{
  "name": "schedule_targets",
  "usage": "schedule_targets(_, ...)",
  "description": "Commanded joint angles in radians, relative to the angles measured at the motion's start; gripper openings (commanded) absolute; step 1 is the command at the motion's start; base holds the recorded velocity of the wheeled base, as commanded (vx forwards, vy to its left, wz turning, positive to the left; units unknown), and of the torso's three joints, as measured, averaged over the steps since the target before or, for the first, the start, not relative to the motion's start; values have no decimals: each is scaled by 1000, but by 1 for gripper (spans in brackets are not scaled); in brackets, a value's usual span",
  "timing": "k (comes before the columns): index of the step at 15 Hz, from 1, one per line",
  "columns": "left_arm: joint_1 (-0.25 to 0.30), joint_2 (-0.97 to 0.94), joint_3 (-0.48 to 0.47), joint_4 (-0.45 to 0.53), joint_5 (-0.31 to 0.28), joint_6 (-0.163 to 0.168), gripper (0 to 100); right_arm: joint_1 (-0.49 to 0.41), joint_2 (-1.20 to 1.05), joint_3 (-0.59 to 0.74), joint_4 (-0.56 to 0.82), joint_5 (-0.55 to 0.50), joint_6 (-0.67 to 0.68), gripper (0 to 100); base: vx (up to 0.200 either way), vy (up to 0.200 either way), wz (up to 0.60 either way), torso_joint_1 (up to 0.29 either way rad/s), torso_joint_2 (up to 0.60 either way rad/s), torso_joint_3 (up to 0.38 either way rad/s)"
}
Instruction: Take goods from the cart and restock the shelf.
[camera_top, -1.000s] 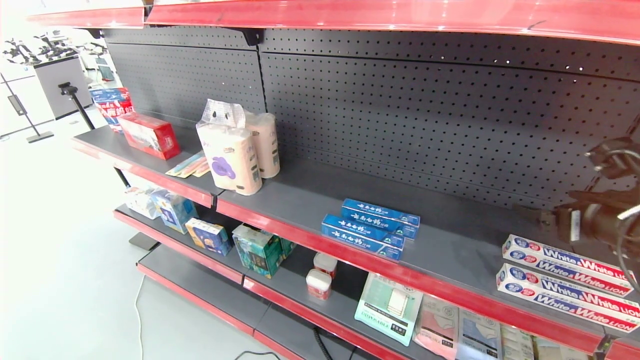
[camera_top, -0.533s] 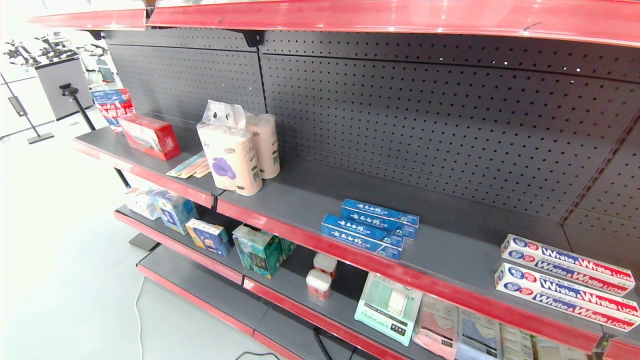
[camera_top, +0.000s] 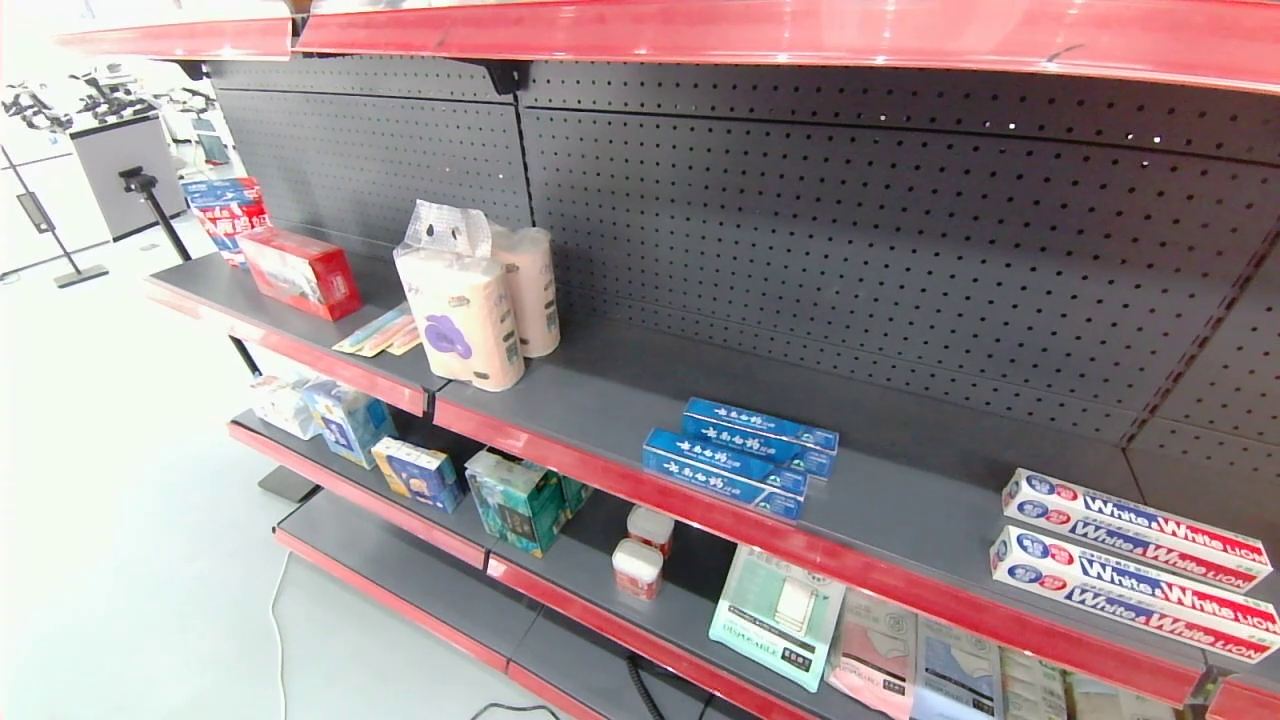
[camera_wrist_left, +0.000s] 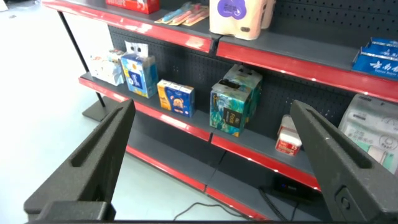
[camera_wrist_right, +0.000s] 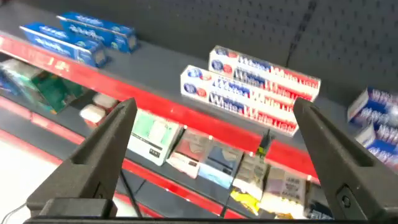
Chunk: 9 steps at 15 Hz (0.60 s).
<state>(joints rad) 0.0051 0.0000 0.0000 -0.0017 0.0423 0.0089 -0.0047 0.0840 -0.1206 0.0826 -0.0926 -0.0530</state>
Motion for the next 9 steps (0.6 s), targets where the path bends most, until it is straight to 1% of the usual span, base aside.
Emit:
schedule_targets(1,-1,0,0,0,-9,2,100,6,-84,73,-32,-38,39,100,0,0,0,0,0,0)
schedule_targets(2,-1,0,0,0,-10,0,100,6,-84,76,-35,-4,-27,100,0,0,0,0,0,0)
schedule_targets(3,-1,0,0,0,-10,-1,100,6,-84,76,-38,62,-99,100,0,0,0,0,0,0)
schedule_targets(4,-1,0,0,0,-10,0,100,5,-84,78,-41,114,-84,100,0,0,0,0,0,0)
schedule_targets(5,-1,0,0,0,-12,2,100,5,-84,79,-41,79,1,100,0,0,0,0,0,0)
schedule_targets(6,-1,3,0,0,-12,5,100,5,-84,87,-63,17,38,100,0,0,0,0,0,0)
schedule_targets(7,-1,2,0,0,-12,3,100,5,-84,105,-110,-67,39,100,0,0,0,0,0,0)
schedule_targets(8,-1,0,0,0,-12,3,100,5,-84,119,-138,-79,35,100,0,0,0,0,0,0)
schedule_targets(9,-1,0,0,0,-12,2,100,5,-84,118,-165,-70,28,100,0,0,0,0,0,0)
